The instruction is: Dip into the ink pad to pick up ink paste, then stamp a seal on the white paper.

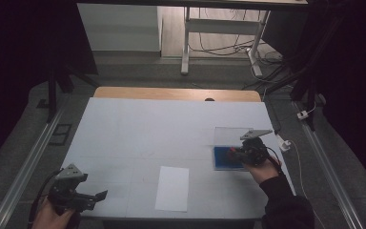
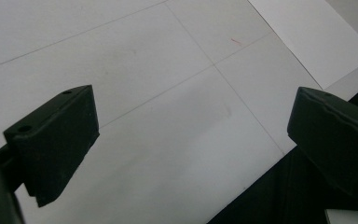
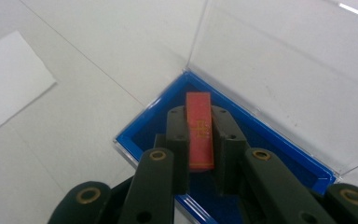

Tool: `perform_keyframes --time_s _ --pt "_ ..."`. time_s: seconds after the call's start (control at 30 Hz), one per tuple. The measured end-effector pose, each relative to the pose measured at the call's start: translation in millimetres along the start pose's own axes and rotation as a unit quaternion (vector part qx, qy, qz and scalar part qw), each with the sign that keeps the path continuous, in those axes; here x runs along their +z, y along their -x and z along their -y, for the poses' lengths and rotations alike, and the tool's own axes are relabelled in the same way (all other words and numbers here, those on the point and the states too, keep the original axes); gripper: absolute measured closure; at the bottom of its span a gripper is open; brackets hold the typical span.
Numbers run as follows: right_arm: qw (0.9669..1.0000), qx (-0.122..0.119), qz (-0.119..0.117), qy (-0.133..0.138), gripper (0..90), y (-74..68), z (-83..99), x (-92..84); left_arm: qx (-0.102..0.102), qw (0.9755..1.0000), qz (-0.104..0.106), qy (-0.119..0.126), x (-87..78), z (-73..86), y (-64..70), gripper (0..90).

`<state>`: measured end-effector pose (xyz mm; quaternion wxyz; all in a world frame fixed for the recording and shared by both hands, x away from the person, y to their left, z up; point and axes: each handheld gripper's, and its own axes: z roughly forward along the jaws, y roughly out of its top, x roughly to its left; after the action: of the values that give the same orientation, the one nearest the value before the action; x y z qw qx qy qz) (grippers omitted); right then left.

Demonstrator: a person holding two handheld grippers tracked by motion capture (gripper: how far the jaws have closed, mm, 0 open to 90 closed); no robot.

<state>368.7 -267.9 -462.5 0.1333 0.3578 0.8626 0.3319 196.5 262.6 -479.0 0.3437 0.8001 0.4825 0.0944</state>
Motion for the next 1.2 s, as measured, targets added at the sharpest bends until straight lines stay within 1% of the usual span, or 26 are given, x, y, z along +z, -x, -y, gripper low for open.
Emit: perform_keyframes --time_s 0.17,0.33,0.5,0.77,0.93,1.07,1.2 --pt "0.9998 0.002 -0.007 0.02 79.7 -3.7 -1.7 -7.4 -0.001 1.0 0.001 0.0 -0.2 0.1 -0.3 2.2" --pt "0.9993 -0.001 -0.013 0.034 79.6 -9.1 -3.5 -14.7 0.0 1.0 0.002 0.001 -0.2 0.1 -0.2 2.2" --pt "0.9992 -0.007 -0.014 0.037 79.7 -13.4 -4.5 -19.0 -0.001 1.0 0.002 0.001 -0.3 0.1 -0.4 2.2" --pt "0.9984 -0.009 -0.016 0.054 79.7 -17.3 -6.2 -25.9 -0.001 1.0 0.003 0.001 -0.4 0.0 -0.3 2.2" --pt "0.9986 -0.016 -0.014 0.047 79.7 -17.9 -5.7 -26.0 -0.001 1.0 0.003 0.0 -0.4 0.2 -0.5 2.2" --pt "0.9981 -0.016 -0.019 0.056 79.7 -19.0 -6.8 -26.3 -0.002 1.0 0.005 0.002 -0.5 0.4 -1.0 2.2" --pt "0.9977 -0.022 -0.022 0.061 79.7 -22.9 -8.5 -27.4 0.0 1.0 0.003 0.001 -0.6 0.4 -0.4 2.2"
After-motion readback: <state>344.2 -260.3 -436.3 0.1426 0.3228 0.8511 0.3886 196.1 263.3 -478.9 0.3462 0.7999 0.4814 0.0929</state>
